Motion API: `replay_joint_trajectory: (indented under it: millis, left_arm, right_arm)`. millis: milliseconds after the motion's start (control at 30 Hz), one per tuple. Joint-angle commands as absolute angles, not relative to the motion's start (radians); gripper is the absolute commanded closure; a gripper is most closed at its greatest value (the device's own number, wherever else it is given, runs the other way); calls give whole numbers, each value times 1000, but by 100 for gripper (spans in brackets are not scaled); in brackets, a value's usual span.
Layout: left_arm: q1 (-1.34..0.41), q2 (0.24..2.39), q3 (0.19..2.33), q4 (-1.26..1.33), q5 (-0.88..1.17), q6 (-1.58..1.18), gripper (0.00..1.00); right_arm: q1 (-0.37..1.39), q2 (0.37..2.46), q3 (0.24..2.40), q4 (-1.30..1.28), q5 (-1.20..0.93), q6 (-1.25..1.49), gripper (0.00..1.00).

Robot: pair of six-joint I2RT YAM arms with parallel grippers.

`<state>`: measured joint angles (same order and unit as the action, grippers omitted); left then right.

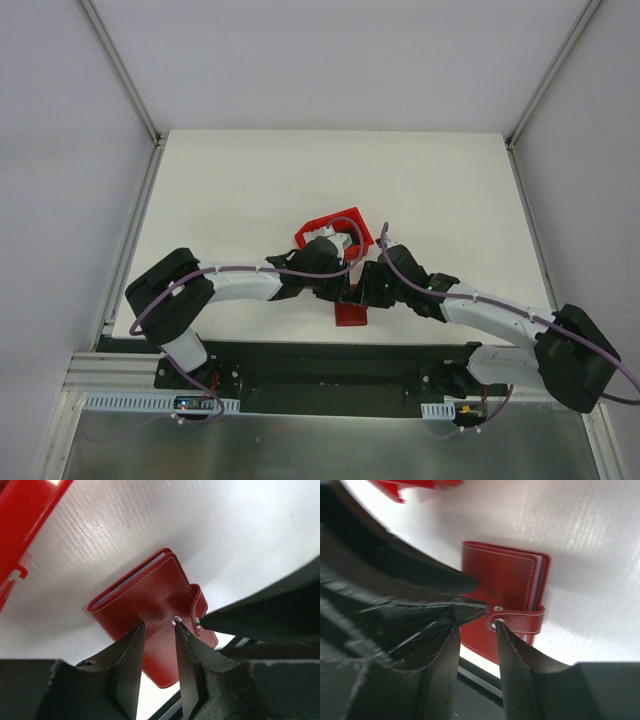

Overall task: Put the credit cards into the card holder
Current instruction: Close the card holder at the center of the board.

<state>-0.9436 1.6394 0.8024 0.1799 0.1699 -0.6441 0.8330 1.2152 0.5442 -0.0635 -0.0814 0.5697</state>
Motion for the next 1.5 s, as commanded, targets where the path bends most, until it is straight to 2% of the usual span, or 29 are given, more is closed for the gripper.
replay_joint_trajectory:
  millis: [0,133,233,333,667,933,1467]
  left_arm:
    - [-953,1626,781,147,130,-646,69]
    - [-953,1617,784,141,133,-638,69]
    - [-951,1595,787,137,130,-627,69]
    - [-951,1569,796,120,137,-606,68]
    - [-954,1535,767,95,216,-466,68]
    - [-962,1585,773,86,155,-456,68]
    - [-992,1629,818,38,68,-466,61]
  right_arm:
    - [827,1082,555,-9,-81,542,62]
    - [805,991,534,-76,-38,534,63]
    - [787,930,502,-133,58,557,70]
    - [756,887,462,-149,57,572,76]
    - [713,965,460,-157,-49,545,84]
    - [712,1020,471,-114,-89,534,85]
    - [712,1115,489,-43,-155,526,85]
